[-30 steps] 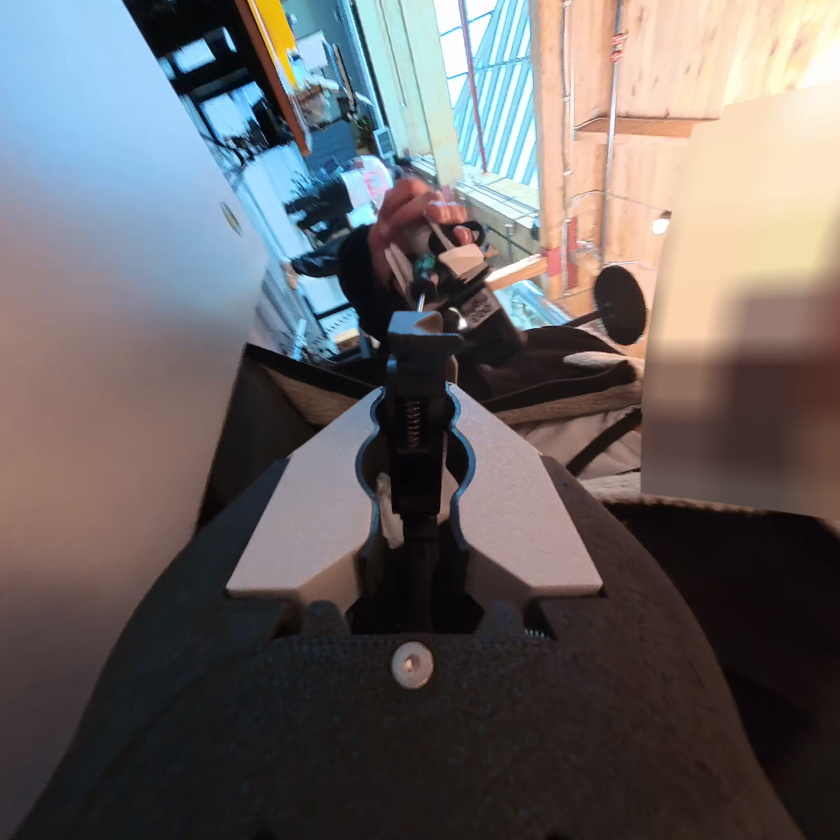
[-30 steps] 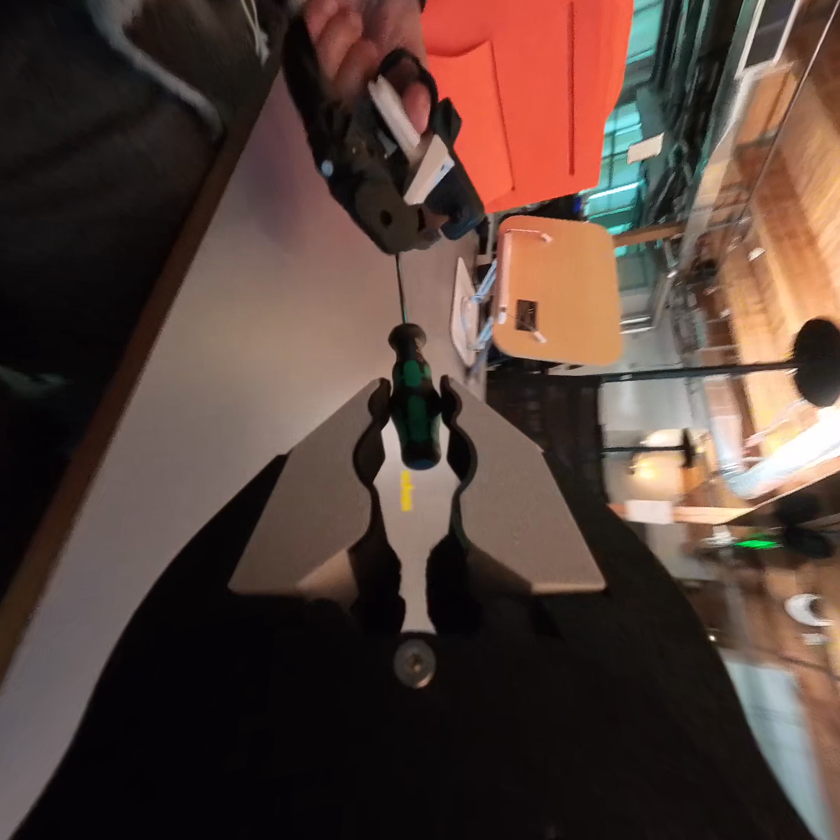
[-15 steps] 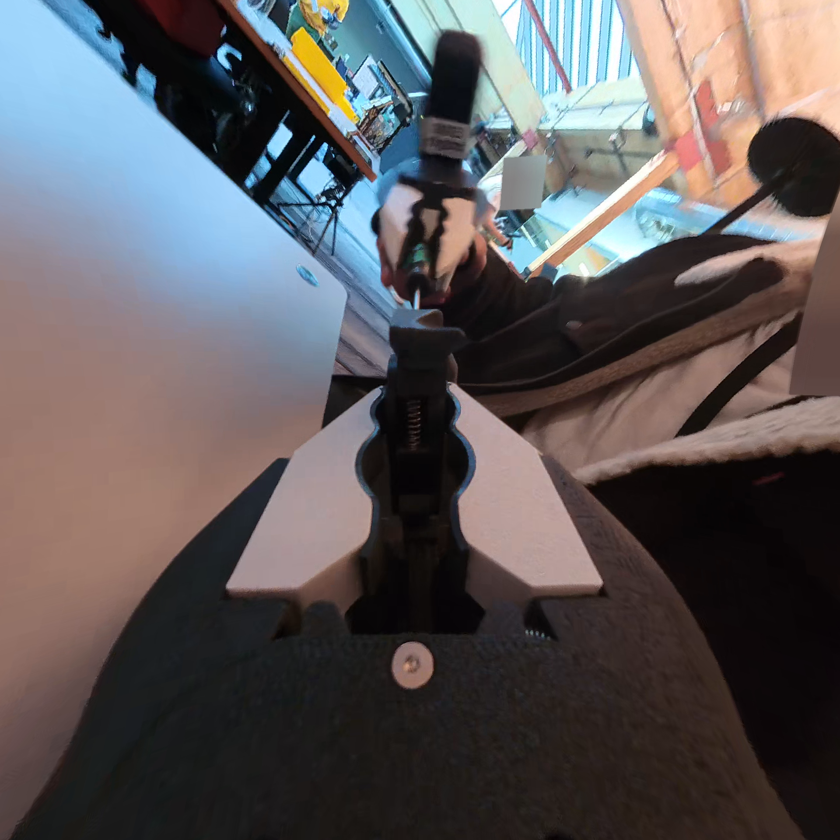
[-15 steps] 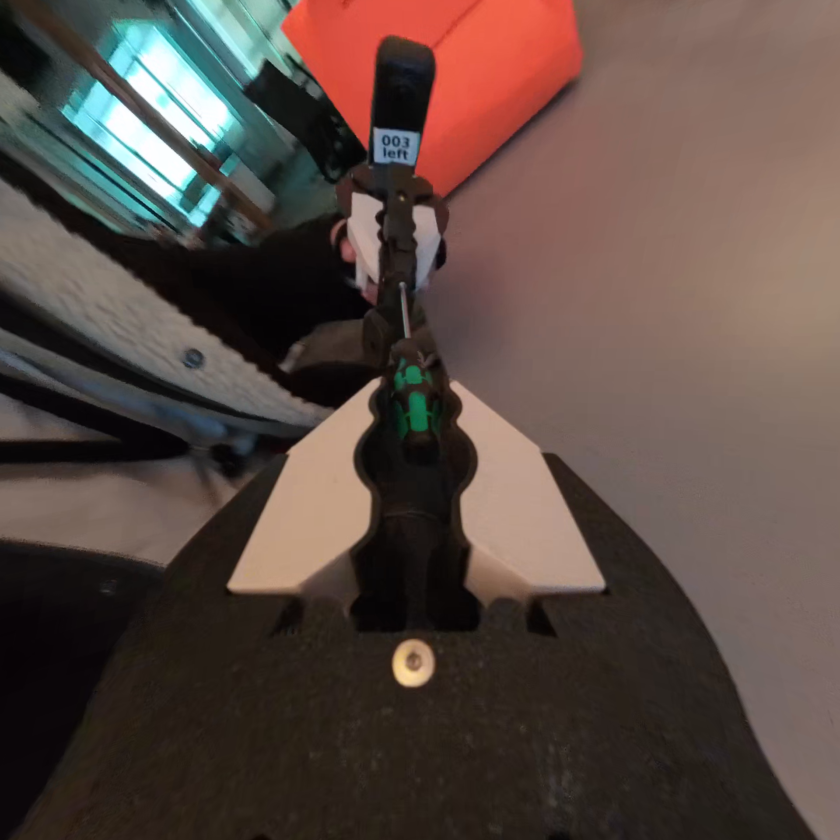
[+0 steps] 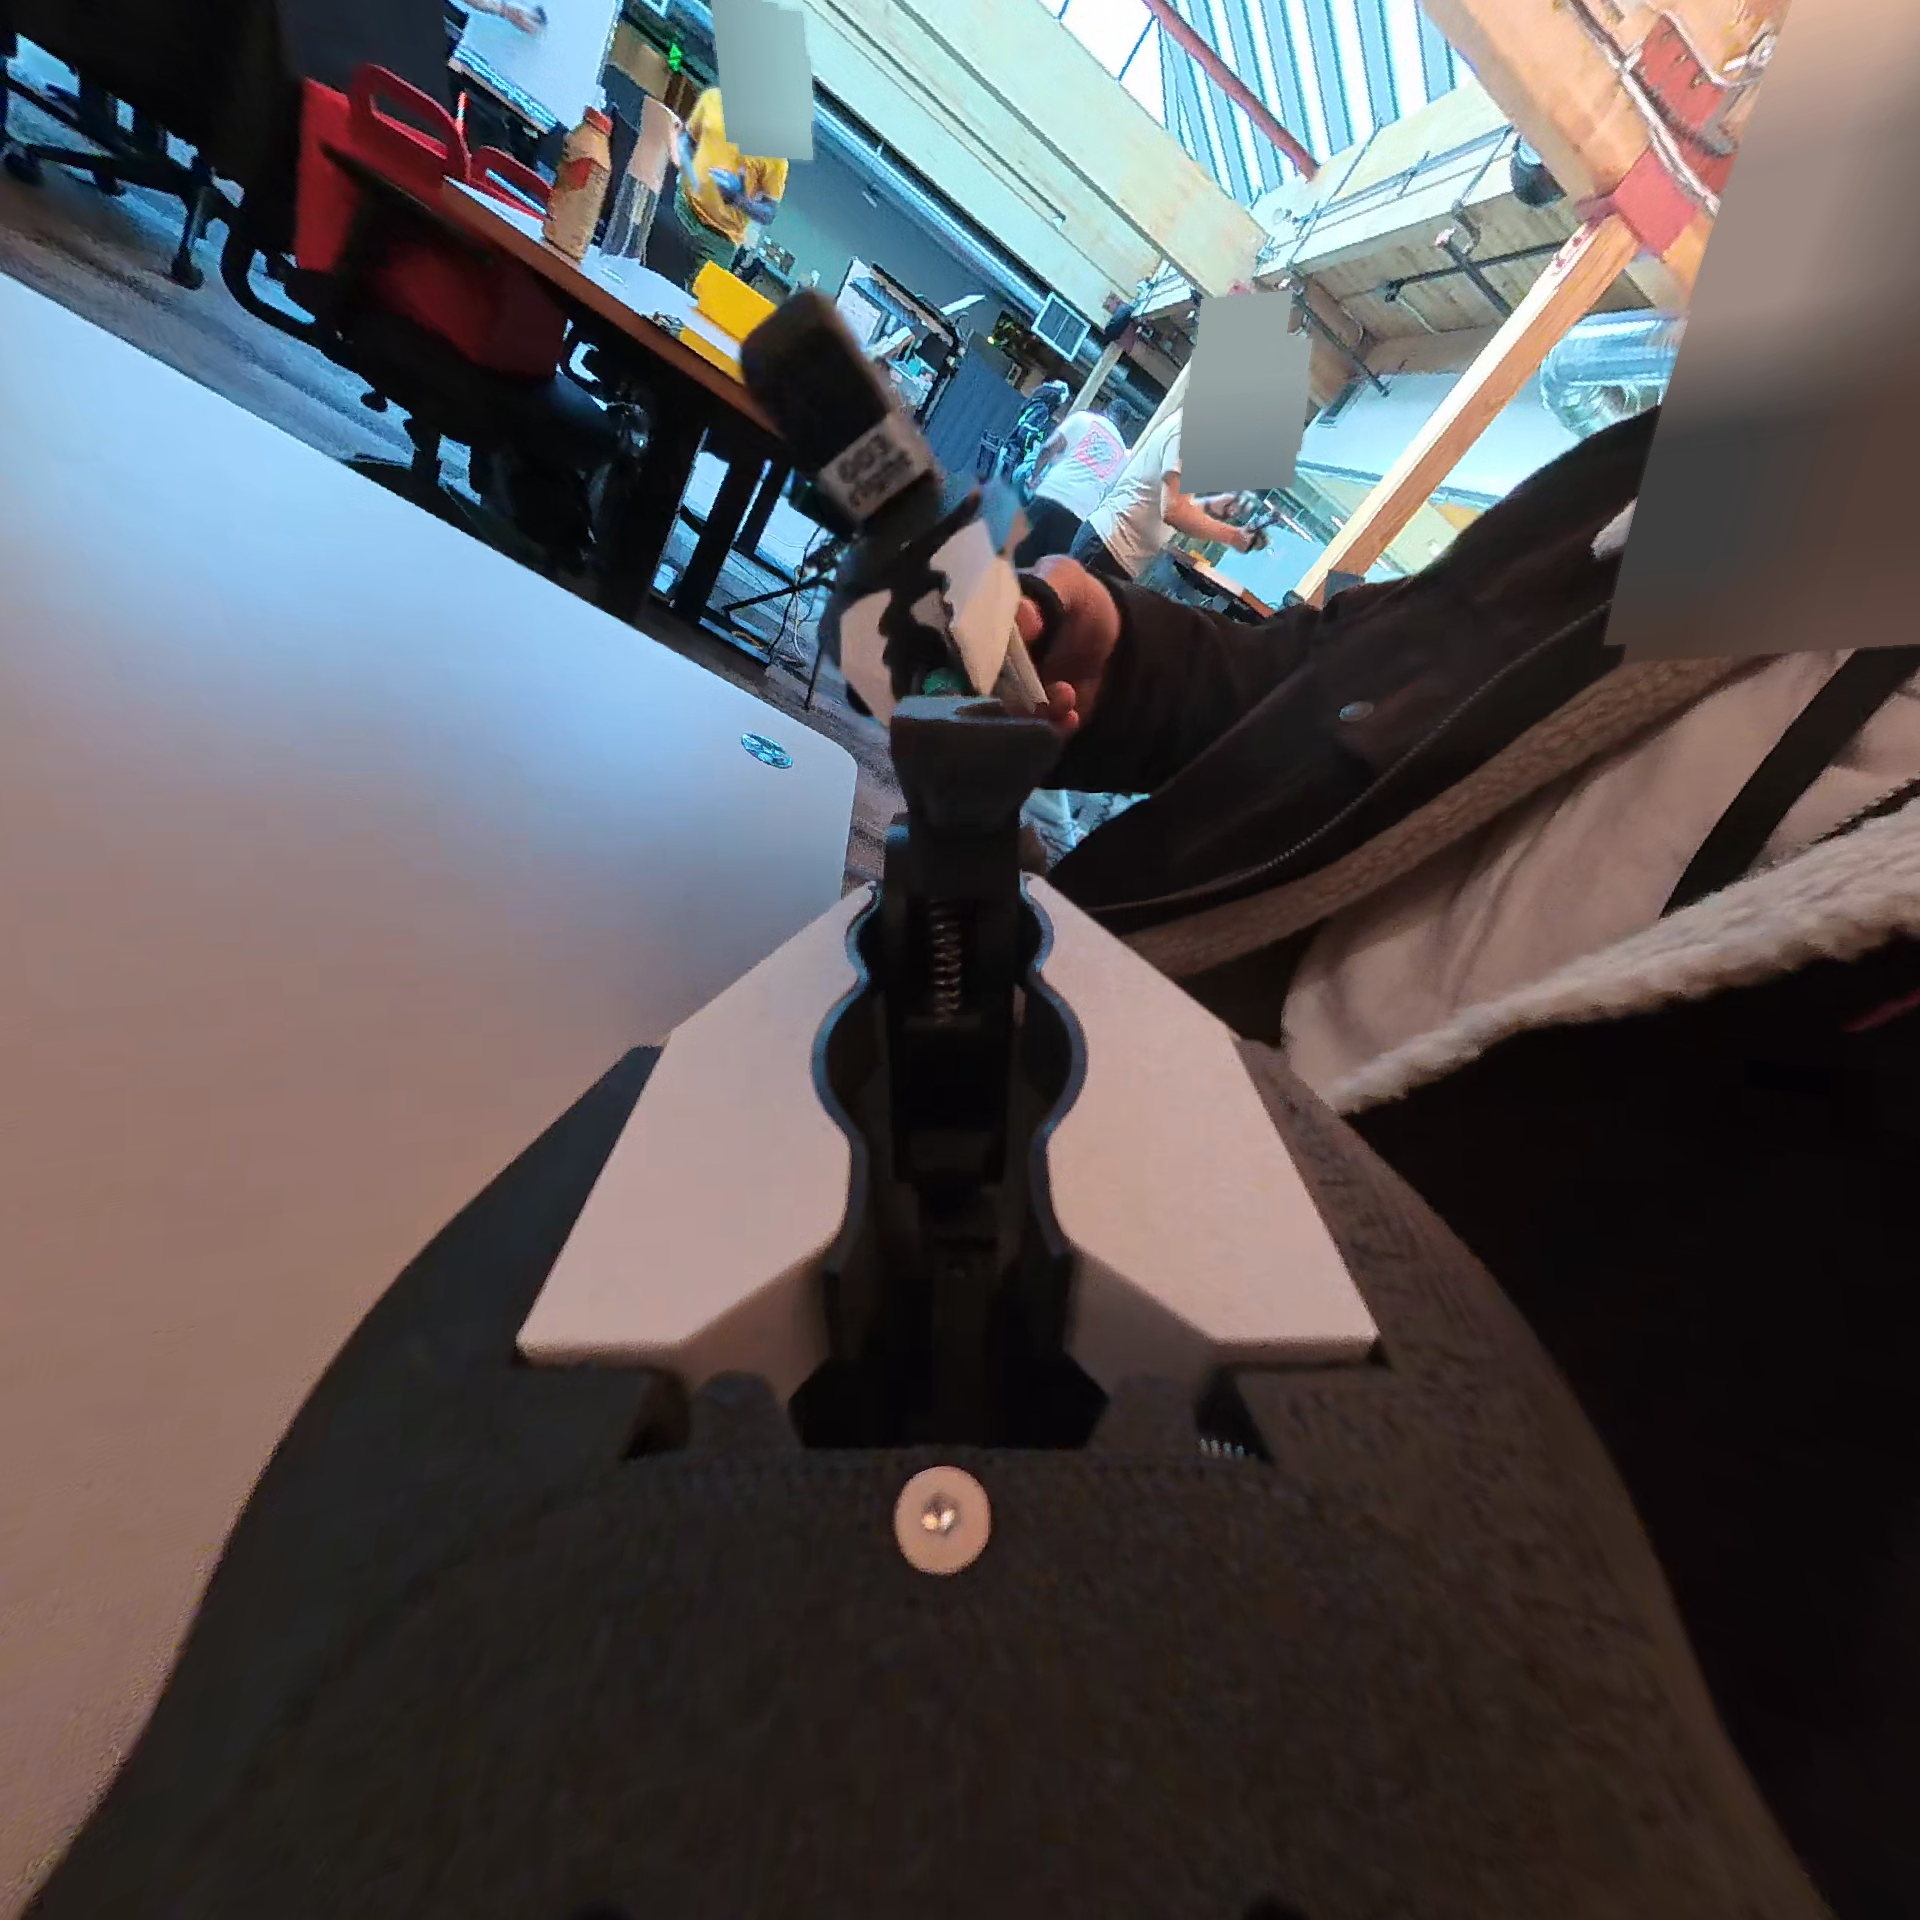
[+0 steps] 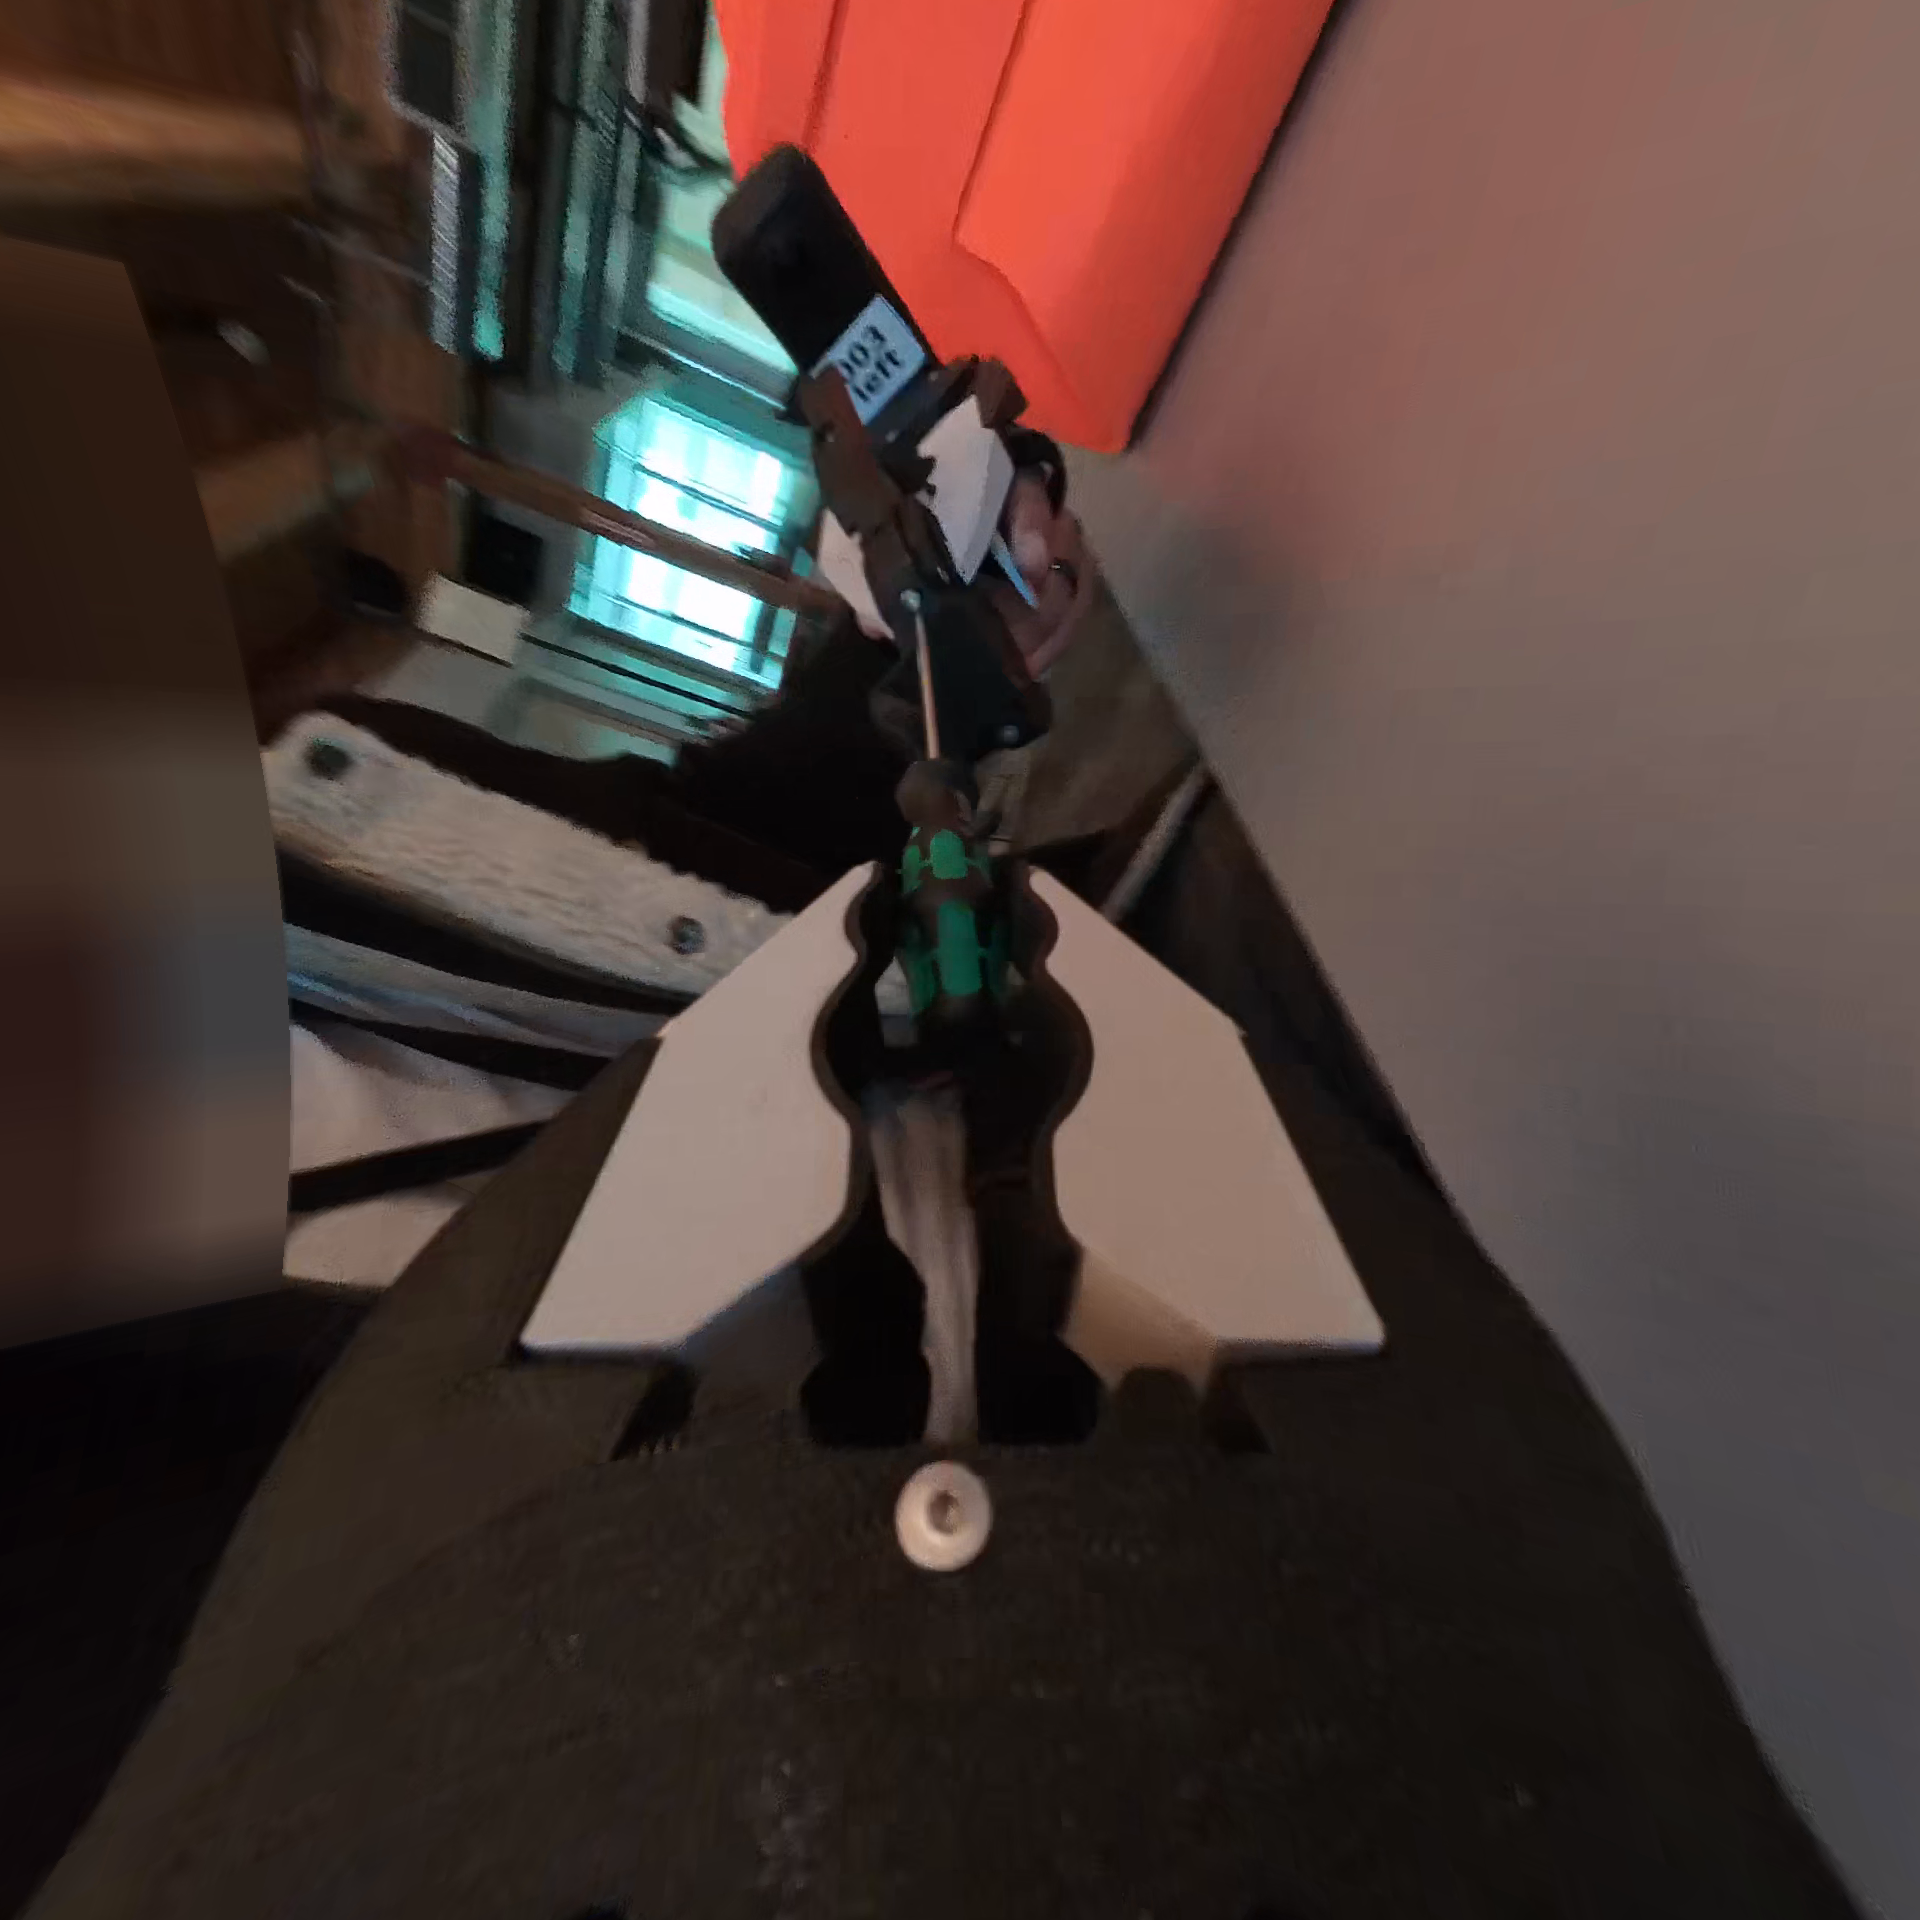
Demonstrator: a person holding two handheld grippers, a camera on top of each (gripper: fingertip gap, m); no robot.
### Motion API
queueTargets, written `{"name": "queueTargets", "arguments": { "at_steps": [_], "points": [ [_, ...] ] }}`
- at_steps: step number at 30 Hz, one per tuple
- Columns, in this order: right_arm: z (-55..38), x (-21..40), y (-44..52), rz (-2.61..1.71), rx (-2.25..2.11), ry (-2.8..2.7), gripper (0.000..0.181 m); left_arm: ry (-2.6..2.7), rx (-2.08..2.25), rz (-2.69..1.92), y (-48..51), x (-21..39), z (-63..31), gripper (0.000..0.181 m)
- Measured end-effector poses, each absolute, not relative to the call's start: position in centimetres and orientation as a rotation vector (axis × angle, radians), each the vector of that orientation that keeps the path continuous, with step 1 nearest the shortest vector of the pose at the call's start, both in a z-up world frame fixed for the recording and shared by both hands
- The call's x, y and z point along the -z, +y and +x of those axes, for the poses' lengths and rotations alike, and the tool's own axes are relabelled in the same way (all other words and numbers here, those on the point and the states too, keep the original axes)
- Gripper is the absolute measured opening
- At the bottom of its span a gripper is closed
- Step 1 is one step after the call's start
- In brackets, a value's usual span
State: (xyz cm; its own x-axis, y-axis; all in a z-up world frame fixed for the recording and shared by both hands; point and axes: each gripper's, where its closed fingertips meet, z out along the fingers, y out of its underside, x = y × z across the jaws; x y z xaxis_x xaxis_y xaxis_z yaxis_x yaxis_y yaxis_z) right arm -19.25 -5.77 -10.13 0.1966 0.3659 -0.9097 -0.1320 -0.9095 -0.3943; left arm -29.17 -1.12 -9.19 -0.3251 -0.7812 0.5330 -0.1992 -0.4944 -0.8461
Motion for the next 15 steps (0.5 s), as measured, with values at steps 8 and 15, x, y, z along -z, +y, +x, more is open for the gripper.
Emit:
{"name": "queueTargets", "arguments": {
  "at_steps": [8,15],
  "points": [
    [-18.6,8.0,-5.7,-1.756,-0.724,-1.02,0.021,1.114,2.097,-1.548,-0.8,8.0,-29.2,0.022],
    [-18.9,6.8,-6.0,-1.464,-0.16,-1.26,0.021,1.11,2.16,-1.567,-1.6,8.0,-29.4,0.022]
  ]
}}
